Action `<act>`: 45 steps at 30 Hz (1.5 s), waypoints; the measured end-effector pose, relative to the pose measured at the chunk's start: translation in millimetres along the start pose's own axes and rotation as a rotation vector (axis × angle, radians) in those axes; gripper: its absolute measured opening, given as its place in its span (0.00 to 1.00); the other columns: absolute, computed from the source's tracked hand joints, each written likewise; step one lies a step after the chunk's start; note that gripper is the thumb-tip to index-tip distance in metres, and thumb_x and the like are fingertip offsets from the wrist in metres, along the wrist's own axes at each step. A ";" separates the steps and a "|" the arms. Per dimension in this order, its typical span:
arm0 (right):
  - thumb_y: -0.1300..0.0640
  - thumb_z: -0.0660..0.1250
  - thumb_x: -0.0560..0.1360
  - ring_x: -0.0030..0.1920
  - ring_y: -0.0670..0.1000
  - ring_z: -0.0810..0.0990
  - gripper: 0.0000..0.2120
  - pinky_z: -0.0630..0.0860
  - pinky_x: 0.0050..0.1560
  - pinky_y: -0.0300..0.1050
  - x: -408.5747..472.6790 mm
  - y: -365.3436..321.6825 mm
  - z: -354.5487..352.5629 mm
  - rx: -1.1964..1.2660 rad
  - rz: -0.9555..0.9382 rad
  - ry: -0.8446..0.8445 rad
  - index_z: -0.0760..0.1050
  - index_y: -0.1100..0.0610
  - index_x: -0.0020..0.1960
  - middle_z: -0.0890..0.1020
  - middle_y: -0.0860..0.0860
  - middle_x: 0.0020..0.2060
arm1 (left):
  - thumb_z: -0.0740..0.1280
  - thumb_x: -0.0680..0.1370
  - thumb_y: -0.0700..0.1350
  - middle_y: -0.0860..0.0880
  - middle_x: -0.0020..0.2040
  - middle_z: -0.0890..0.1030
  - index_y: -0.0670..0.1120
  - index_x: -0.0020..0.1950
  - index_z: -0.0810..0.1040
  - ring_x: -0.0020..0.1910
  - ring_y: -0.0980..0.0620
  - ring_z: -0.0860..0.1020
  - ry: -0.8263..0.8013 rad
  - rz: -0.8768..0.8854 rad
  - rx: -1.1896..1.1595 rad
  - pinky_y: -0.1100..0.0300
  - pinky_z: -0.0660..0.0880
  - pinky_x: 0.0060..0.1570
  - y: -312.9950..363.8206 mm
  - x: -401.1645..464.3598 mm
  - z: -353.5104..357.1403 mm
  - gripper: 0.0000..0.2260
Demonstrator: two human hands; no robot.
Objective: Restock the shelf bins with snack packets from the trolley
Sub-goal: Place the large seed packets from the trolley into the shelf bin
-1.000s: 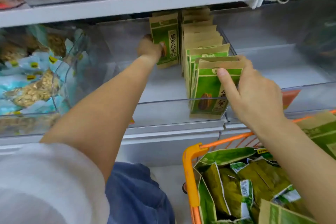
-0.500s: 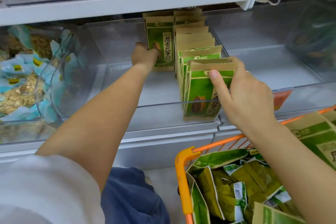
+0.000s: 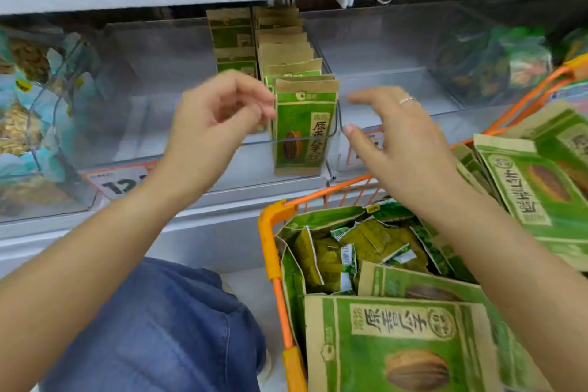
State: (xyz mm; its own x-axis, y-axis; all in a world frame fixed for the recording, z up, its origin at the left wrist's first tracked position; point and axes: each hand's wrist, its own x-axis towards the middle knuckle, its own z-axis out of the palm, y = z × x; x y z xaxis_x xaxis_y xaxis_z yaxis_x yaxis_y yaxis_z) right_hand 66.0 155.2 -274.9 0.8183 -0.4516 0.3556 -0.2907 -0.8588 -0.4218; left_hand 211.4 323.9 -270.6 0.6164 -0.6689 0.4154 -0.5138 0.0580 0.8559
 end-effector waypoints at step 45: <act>0.40 0.38 0.77 0.51 0.62 0.75 0.30 0.63 0.43 0.50 63.6 5.1 63.8 0.211 0.203 0.173 0.72 0.54 0.60 0.80 0.58 0.49 | 0.61 0.81 0.45 0.48 0.40 0.75 0.47 0.47 0.73 0.37 0.52 0.72 0.013 -1.014 0.053 0.58 0.68 0.40 -103.5 100.4 -38.1 0.05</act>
State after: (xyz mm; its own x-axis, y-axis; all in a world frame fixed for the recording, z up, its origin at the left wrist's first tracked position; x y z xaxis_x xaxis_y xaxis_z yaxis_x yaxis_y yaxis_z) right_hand 148.2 137.5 -307.5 0.6529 -0.6579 0.3754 -0.3152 -0.6866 -0.6552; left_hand 349.2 279.0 -305.8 0.7826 -0.3767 -0.4956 0.2295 -0.5655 0.7922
